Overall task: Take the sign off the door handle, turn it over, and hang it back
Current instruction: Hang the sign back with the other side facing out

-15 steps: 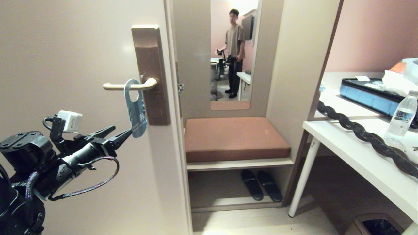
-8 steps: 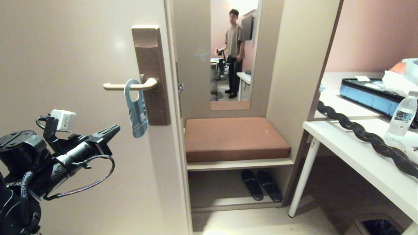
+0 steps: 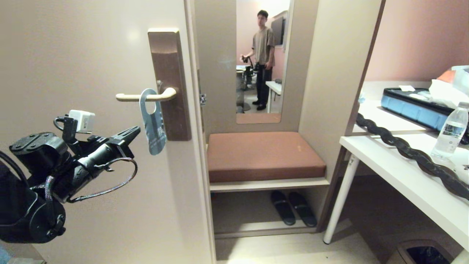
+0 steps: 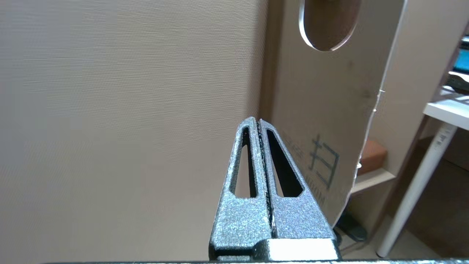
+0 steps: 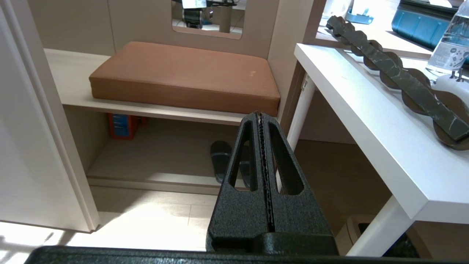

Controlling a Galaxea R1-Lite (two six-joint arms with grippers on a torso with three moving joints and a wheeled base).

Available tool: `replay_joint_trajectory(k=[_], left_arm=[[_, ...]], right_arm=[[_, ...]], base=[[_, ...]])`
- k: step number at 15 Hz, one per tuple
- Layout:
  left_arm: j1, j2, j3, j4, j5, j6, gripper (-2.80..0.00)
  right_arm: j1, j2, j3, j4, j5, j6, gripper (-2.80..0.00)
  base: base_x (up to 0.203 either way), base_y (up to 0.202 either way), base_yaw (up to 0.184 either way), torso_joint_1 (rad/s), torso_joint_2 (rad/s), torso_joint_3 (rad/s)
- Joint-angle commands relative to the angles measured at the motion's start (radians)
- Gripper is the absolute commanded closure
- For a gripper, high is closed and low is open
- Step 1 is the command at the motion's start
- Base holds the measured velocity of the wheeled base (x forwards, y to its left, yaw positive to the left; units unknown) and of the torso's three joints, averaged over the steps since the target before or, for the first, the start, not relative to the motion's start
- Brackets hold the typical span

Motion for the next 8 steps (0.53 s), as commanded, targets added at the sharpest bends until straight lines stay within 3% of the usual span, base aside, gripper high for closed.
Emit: replay_joint_trajectory(k=[1, 8], left_arm=[[-0.03, 0.046, -0.014, -0.036, -0.001, 0.001, 0.0], [-0.069, 0.098, -0.06, -0.041, 0.004, 0.005, 0.0]], right_arm=[[0.0, 0.0, 0.0, 0.0, 0.0, -0.001, 0.0], [0.0, 0.0, 0.0, 0.0, 0.0, -0.001, 0.0]], base=[[0.0, 0.0, 0.0, 0.0, 0.0, 0.0], [0.0, 0.0, 0.0, 0.0, 0.0, 0.0]])
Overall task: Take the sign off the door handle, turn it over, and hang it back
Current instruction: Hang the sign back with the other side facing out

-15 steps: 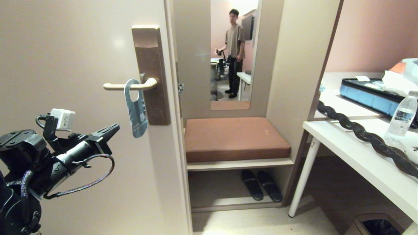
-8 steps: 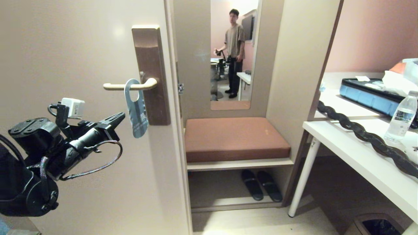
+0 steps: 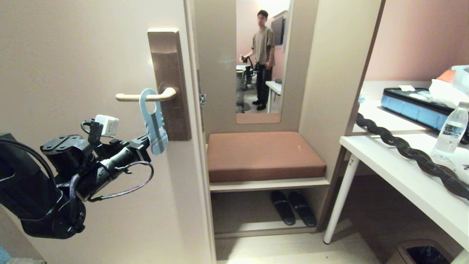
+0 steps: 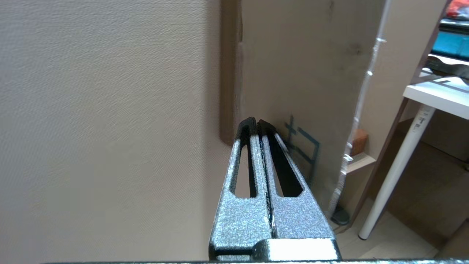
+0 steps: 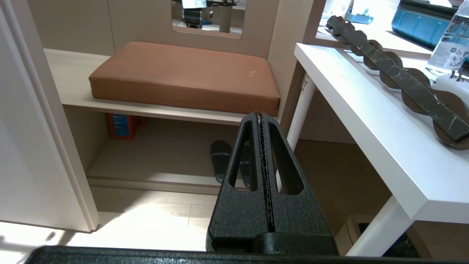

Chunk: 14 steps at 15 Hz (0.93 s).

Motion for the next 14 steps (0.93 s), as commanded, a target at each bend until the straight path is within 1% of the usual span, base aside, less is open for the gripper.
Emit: replay_joint_trajectory(k=[1, 4, 14], left_arm=[[-0.003, 0.018, -0.023, -0.041, -0.003, -0.002, 0.0], [-0.009, 0.015, -0.054, -0.041, -0.003, -0.002, 0.0], [-0.078, -0.011, -0.057, -0.043, 0.005, -0.005, 0.0]], right_arm=[[0.0, 0.0, 0.0, 0.0, 0.0, -0.001, 0.0], [0.001, 0.0, 0.0, 0.0, 0.0, -0.001, 0.0], [0.002, 0.0, 0.0, 0.0, 0.0, -0.001, 0.0]], base=[[0.0, 0.0, 0.0, 0.0, 0.0, 0.0], [0.0, 0.0, 0.0, 0.0, 0.0, 0.0], [0.0, 0.0, 0.0, 0.0, 0.0, 0.0]])
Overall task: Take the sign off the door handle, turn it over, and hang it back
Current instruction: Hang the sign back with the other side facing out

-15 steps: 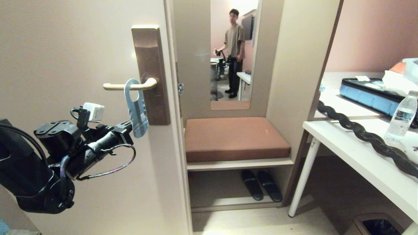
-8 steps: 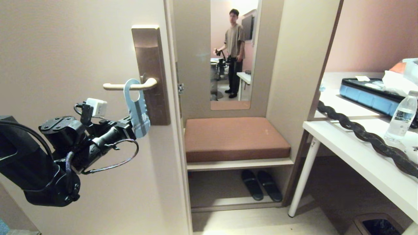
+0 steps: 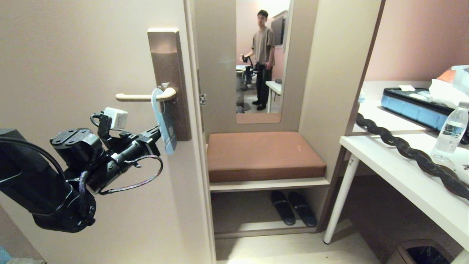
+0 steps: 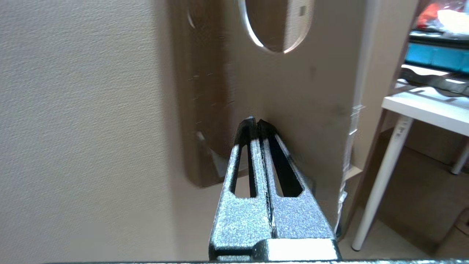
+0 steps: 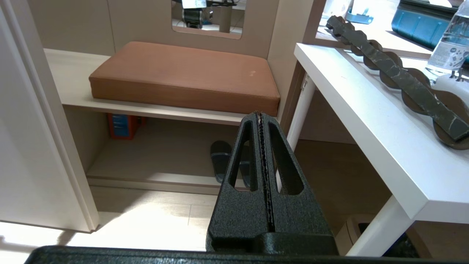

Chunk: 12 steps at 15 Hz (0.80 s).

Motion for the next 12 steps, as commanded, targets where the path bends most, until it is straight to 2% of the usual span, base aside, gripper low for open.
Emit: replay_joint_trajectory(k=[1, 10, 12], left_arm=[[-0.014, -0.007, 0.0, -0.042, 0.0, -0.001, 0.0], [-0.076, -0.02, -0.004, -0.043, 0.013, -0.002, 0.0], [-0.082, -0.014, -0.034, -0.043, 0.028, -0.001, 0.0]], right_arm=[[0.0, 0.0, 0.0, 0.0, 0.0, -0.001, 0.0], [0.0, 0.0, 0.0, 0.0, 0.0, -0.001, 0.0], [0.0, 0.0, 0.0, 0.0, 0.0, -0.001, 0.0]], base=[[0.0, 0.0, 0.0, 0.0, 0.0, 0.0], [0.0, 0.0, 0.0, 0.0, 0.0, 0.0], [0.0, 0.0, 0.0, 0.0, 0.0, 0.0]])
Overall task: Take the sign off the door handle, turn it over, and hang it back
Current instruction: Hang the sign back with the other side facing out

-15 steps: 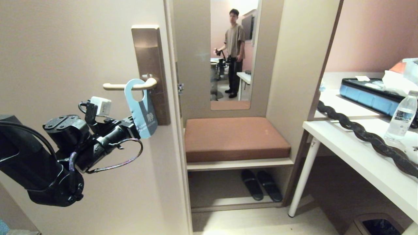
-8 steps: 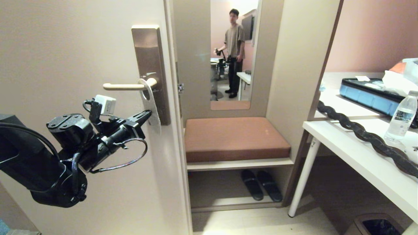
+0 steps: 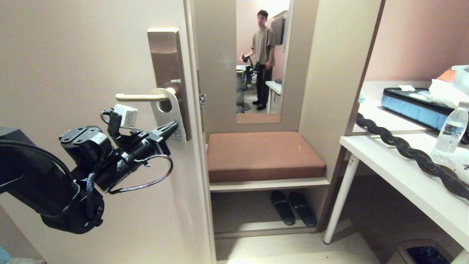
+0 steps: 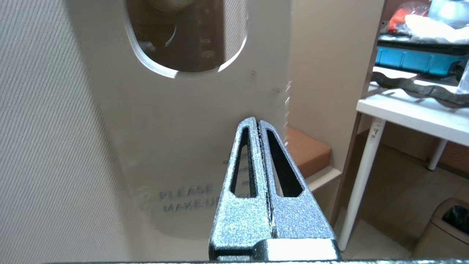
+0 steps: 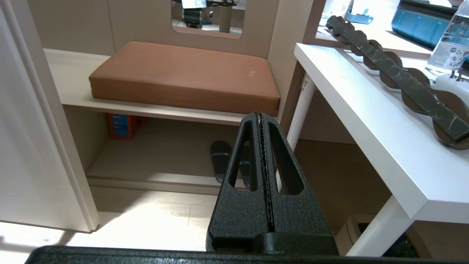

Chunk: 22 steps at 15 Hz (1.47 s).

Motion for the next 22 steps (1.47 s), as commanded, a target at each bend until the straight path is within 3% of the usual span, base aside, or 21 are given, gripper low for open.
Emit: replay_joint_trajectory(k=[1, 3, 13, 22], left_arm=[[-0.007, 0.011, -0.042, -0.042, 0.026, -0.001, 0.0], [-0.01, 0.031, -0.076, -0.042, 0.056, 0.001, 0.0], [-0.015, 0.019, -0.068, -0.042, 0.057, 0.004, 0.0], [-0.015, -0.107, 0.115, -0.043, 0.052, 0.01, 0.0]], right_arm=[[0.001, 0.0, 0.0, 0.0, 0.0, -0.001, 0.0], [0.0, 0.0, 0.0, 0.0, 0.0, -0.001, 0.0], [0.0, 0.0, 0.0, 0.0, 0.0, -0.001, 0.0], [0.001, 0.0, 0.0, 0.0, 0.0, -0.001, 0.0]], base=[[0.0, 0.0, 0.0, 0.0, 0.0, 0.0], [0.0, 0.0, 0.0, 0.0, 0.0, 0.0], [0.0, 0.0, 0.0, 0.0, 0.0, 0.0], [0.0, 0.0, 0.0, 0.0, 0.0, 0.0]])
